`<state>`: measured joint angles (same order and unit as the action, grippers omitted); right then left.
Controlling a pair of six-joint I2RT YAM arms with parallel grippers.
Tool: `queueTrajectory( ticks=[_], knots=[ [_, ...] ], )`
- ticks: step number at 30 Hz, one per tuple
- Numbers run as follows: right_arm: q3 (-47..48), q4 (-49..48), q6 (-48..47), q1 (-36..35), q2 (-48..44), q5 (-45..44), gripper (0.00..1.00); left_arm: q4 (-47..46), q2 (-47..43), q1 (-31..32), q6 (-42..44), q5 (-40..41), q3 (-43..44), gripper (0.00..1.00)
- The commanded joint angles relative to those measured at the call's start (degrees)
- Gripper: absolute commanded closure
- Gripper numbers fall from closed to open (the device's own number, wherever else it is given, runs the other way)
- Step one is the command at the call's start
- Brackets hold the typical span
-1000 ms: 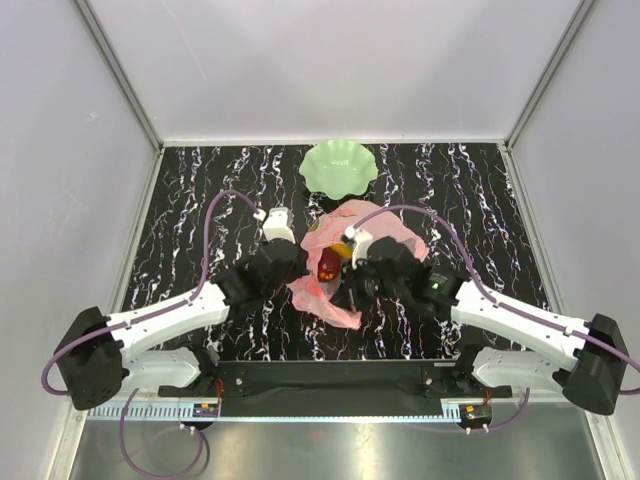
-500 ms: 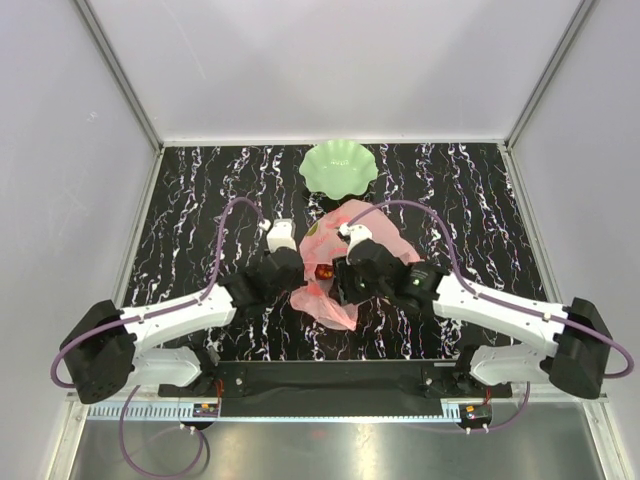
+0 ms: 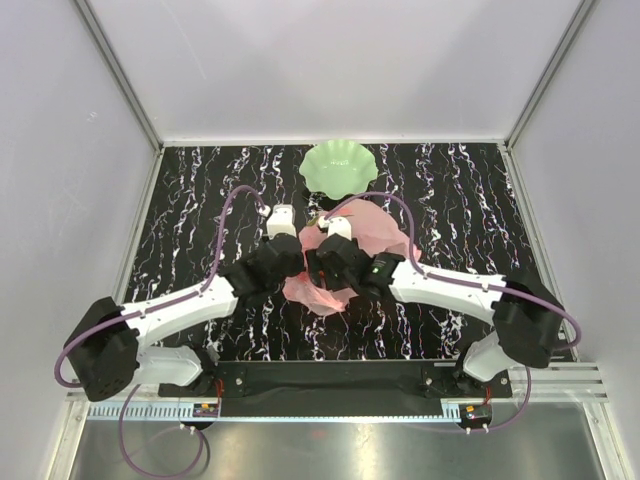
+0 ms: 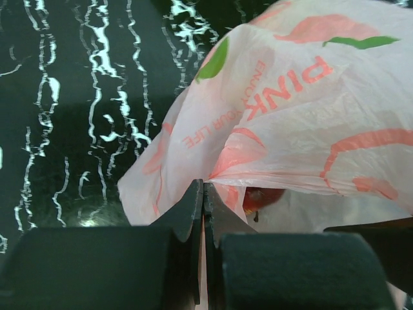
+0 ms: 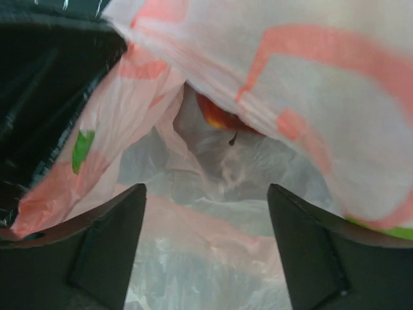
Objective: Untie the knot of the plastic bag and take out the fruit
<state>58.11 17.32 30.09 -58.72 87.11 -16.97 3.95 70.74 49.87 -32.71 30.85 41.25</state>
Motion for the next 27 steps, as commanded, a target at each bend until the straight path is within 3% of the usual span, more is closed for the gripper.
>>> queueTrajectory(
  ticks=[1,6,16,27],
  knots=[
    [4.12,-3.08,-0.29,-0.26,2.53,-7.26,0.14,-3.32,0.98,-1.17,2.65,0.44,1.02,1.00],
    [5.44,-3.78,0.68,-0.17,7.89,-13.17,0.00,-3.25,-0.16,-1.18,2.30,1.14,0.32,1.00],
    [6.41,-10.81,0.24,-0.08,14.48,-19.06,0.00,-2.80,-3.33,-1.18,2.56,-0.79,-0.12,1.00],
    [9.13,-13.45,2.70,0.97,19.50,-26.79,0.00,-3.77,1.24,-1.70,2.91,-1.67,-0.82,1.00]
  ],
)
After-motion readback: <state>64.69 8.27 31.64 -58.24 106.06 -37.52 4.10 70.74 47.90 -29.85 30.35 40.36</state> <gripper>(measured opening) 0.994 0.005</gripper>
